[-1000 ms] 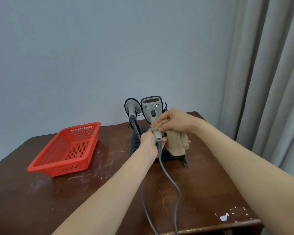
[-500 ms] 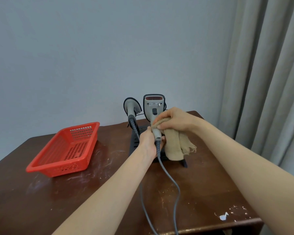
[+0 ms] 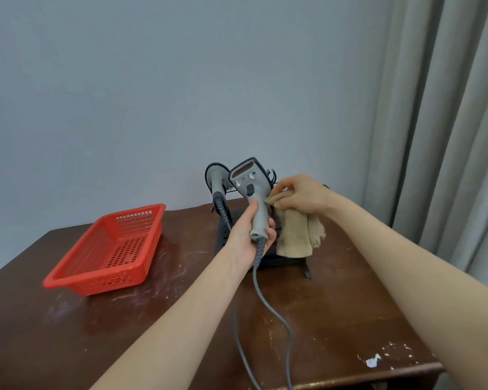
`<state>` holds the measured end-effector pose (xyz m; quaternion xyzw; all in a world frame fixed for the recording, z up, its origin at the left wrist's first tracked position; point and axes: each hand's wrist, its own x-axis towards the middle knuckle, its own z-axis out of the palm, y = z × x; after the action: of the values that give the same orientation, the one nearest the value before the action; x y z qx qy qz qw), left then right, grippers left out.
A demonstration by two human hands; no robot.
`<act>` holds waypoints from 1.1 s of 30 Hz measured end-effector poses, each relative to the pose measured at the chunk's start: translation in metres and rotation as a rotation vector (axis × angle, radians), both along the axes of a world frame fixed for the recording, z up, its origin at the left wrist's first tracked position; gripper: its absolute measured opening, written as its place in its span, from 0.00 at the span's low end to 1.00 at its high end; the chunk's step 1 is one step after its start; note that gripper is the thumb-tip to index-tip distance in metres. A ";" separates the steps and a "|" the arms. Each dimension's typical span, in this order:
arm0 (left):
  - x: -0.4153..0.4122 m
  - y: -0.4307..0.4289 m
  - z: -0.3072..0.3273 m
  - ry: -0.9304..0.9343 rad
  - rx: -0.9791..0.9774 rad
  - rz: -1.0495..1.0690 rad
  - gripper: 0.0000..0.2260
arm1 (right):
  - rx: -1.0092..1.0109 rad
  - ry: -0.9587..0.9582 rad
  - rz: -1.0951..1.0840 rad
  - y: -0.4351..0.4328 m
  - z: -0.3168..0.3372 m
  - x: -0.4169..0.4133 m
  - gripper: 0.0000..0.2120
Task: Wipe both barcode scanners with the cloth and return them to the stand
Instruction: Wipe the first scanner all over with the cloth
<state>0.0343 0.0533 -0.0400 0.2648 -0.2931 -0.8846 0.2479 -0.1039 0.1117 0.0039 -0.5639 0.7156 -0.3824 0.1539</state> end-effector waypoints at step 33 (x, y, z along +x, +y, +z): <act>-0.005 0.005 0.003 -0.086 -0.054 -0.009 0.19 | -0.103 0.069 -0.073 0.003 0.003 0.009 0.07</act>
<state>0.0290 0.0581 -0.0371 0.2948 -0.3284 -0.8652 0.2381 -0.0945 0.1147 0.0072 -0.5575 0.7199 -0.4043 0.0861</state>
